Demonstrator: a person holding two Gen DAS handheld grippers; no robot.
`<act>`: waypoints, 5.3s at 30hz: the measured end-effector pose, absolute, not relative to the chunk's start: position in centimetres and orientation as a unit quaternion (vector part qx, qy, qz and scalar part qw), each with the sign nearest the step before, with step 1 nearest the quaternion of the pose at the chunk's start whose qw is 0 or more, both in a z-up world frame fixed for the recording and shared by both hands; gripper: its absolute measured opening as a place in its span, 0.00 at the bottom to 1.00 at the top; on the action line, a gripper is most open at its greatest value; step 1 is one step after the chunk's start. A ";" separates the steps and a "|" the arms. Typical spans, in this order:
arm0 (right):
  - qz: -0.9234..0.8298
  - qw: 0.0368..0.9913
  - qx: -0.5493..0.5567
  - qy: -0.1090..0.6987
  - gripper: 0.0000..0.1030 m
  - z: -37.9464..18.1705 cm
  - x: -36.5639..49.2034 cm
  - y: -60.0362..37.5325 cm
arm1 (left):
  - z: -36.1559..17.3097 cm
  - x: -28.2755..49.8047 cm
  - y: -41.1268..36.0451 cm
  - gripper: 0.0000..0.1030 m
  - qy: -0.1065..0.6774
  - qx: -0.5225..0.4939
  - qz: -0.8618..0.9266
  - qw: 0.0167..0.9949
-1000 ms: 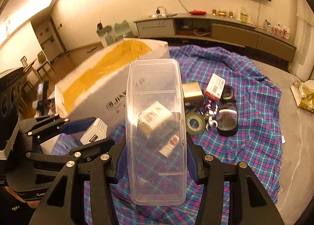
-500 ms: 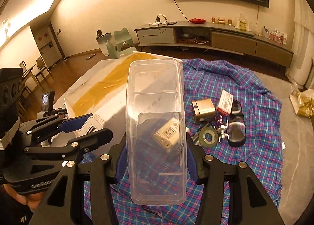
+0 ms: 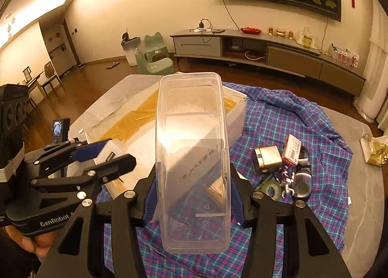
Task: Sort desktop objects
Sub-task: 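Carry the charger and clear case with both tools over the yellow-lined box, then open the right tool dropping the clear case while the left tool releases the charger into the box, then withdraw both tools from the box back toward the remaining items, then grasp the white tissue pack with the left tool while the right tool grasps the green tape roll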
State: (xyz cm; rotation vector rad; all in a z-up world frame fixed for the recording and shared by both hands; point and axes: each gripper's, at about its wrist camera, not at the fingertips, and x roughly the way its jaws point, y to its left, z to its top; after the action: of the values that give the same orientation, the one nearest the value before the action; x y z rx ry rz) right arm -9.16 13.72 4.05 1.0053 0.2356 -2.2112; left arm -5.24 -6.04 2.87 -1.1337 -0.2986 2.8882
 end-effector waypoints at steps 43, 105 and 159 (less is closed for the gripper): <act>-0.799 0.314 0.465 0.218 0.51 -1.7 -19.3 -0.7 | -1.8 -12.9 -16.1 0.47 -0.106 -0.454 0.884 -0.042; -0.802 0.316 0.459 0.214 0.62 0.1 -16.6 0.4 | -1.1 -10.7 -13.0 0.49 -0.059 -0.452 0.890 0.005; -0.814 0.298 0.491 0.087 0.32 -11.0 -21.9 20.5 | -9.7 -17.1 5.7 0.51 -0.005 -0.518 0.855 0.033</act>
State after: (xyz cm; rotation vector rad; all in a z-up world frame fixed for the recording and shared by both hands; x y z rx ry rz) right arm -21.85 20.48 -11.01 1.3044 0.2306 -2.1636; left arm -17.06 5.72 -9.70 -1.5938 -0.0140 2.6315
